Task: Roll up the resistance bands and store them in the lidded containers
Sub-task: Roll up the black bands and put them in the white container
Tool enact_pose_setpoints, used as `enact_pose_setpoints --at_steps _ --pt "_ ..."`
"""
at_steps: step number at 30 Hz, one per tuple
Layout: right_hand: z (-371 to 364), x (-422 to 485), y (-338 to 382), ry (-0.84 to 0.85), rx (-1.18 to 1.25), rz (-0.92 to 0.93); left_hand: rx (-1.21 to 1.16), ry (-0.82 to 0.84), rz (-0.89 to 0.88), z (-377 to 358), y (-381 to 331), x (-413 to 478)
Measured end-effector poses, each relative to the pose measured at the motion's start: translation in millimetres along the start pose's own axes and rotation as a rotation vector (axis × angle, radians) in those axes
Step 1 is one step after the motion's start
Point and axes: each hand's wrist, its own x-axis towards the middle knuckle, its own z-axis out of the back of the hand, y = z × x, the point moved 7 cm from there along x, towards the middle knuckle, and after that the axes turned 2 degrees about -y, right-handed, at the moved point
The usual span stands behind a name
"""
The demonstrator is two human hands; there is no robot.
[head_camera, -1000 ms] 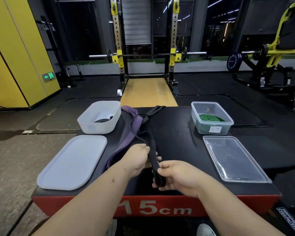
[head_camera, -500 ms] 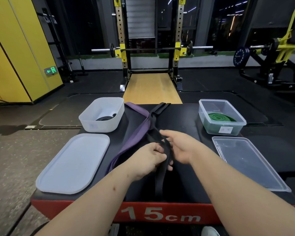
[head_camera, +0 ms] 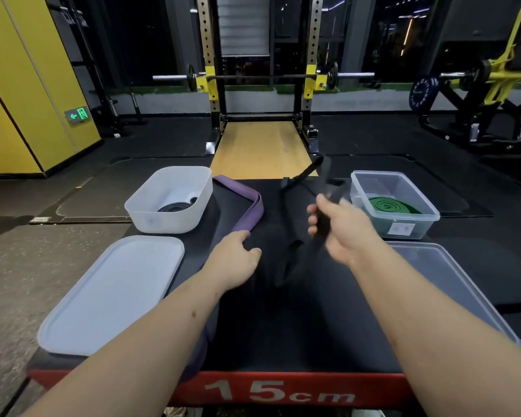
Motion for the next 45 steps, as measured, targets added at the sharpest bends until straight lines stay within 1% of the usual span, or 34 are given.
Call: enact_pose_setpoints --at_steps 2,3,6,8,12,15,17,19,21,22,24,27,29,30,33,34,35,36,38,41,43,45 --pt "5.6 -8.2 -24.4 0.021 -0.131 -0.197 -0.037 0.025 -0.016 -7.1 -8.7 -0.9" --pt "8.6 -12.4 -32.2 0.031 -0.158 -0.265 -0.073 0.033 -0.031 -10.8 -13.9 -1.5" --pt "12.3 -20.8 -40.3 0.064 -0.123 -0.338 -0.241 0.098 -0.067 -23.2 -28.1 -5.8" --pt "11.7 -24.3 -42.1 0.096 -0.101 -0.326 -0.302 0.171 -0.081 -33.0 -36.3 -14.3" --pt "7.0 -27.2 -36.8 0.193 -0.026 -0.219 -0.302 0.258 -0.19 -48.2 -53.3 -26.2" --pt "9.3 -19.9 -26.9 0.183 0.002 -0.144 -0.303 0.31 -0.217 -54.4 -59.1 -28.3" --pt "8.3 -12.8 -21.1 0.177 0.015 -0.135 -0.209 0.285 -0.286 -59.0 -60.7 -25.4" --pt "1.7 -4.9 -15.4 0.191 0.045 -0.149 -0.168 0.217 -0.347 -56.9 -64.8 -20.7" --pt "-3.9 6.6 -8.8 0.181 0.073 -0.173 -0.287 0.207 -0.369 -54.5 -68.0 -15.5" --pt "-5.7 13.2 -5.5 0.169 0.074 -0.191 -0.384 0.248 -0.366 -54.2 -70.2 -14.1" --pt "-7.5 27.8 -3.3 0.136 0.049 -0.248 -0.576 0.346 -0.281 -56.8 -71.1 -13.0" --pt "-8.3 53.0 -7.6 0.046 -0.092 -0.301 -0.763 0.376 -0.092 -65.5 -63.9 -7.8" --pt "-19.3 71.3 0.4 0.017 -0.216 -0.24 -0.767 0.336 -0.071 -65.0 -63.2 2.2" --pt "-31.0 80.5 12.9 0.041 -0.252 -0.155 -0.749 0.305 -0.082 -62.0 -63.7 8.0" --pt "-72.1 99.6 76.0 0.155 -0.28 0.231 -0.797 0.25 -0.091 -51.5 -67.6 23.6" --pt "-77.7 104.9 89.9 0.142 -0.298 0.303 -0.823 0.251 -0.083 -50.0 -69.5 25.5" --pt "-78.1 113.6 93.8 0.108 -0.313 0.311 -0.839 0.249 -0.073 -50.2 -71.2 26.5" --pt "-74.6 124.4 88.4 0.068 -0.333 0.267 -0.841 0.244 -0.061 -50.7 -72.1 26.2" --pt "-57.5 141.3 56.0 -0.003 -0.389 0.102 -0.819 0.256 -0.034 -58.5 -69.8 24.1" --pt "-31.9 126.8 -5.2 0.026 -0.548 -0.191 -0.749 0.295 0.026 -74.6 -59.8 16.9" --pt "-16.8 112.2 -30.8 0.021 -0.586 -0.264 -0.709 0.296 0.09 -79.8 -49.9 11.7" --pt "-7.5 104.3 -47.1 0.004 -0.525 -0.28 -0.702 0.304 0.143 -81.4 -43.4 6.4"
